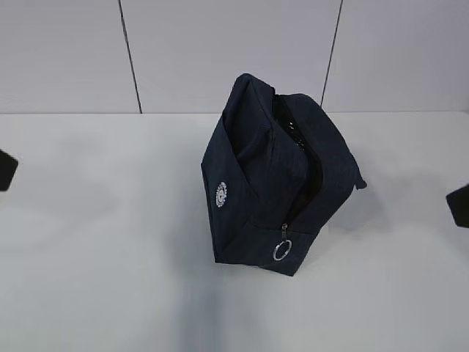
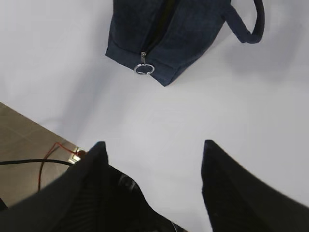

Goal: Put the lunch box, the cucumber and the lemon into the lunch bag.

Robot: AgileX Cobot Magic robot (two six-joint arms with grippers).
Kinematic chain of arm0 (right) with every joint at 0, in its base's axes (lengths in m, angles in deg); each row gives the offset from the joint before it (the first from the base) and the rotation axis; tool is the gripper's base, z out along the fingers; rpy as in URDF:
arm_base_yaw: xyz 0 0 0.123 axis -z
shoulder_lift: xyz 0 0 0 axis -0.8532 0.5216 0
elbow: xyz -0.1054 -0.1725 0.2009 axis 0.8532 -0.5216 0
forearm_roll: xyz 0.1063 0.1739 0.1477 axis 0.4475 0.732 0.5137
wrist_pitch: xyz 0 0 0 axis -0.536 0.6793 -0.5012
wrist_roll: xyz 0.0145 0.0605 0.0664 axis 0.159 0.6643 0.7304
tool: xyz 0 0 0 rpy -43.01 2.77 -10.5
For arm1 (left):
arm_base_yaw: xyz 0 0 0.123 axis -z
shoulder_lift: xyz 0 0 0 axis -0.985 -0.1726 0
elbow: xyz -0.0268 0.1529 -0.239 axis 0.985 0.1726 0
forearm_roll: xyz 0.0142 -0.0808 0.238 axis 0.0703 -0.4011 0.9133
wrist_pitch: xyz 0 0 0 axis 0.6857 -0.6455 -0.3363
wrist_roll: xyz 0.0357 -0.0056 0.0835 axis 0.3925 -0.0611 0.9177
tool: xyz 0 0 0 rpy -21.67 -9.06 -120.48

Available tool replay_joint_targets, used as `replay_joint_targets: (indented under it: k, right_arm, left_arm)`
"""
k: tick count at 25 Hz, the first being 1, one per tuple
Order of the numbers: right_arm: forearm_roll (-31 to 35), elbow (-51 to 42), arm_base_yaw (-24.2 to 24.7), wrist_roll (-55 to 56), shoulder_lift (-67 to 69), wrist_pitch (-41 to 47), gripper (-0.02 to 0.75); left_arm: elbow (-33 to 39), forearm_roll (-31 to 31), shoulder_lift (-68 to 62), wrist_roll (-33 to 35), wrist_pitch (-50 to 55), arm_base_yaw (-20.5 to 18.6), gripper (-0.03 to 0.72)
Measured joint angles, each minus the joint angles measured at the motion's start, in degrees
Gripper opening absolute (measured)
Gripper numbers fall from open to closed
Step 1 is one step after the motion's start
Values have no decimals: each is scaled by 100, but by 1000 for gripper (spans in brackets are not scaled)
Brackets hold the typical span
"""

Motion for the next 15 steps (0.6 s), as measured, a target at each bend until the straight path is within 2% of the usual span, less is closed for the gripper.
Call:
replay_joint_targets:
  k: [7,15]
  right_arm:
    - [120,-1016,0,-11,-984,-385,465]
    - [277,-1717,0,-18,-1525,-432,465]
  left_arm:
    - [1186,-61,1466,0,-427,0,435]
    - [1668,-73,2240,0,-439,0,435]
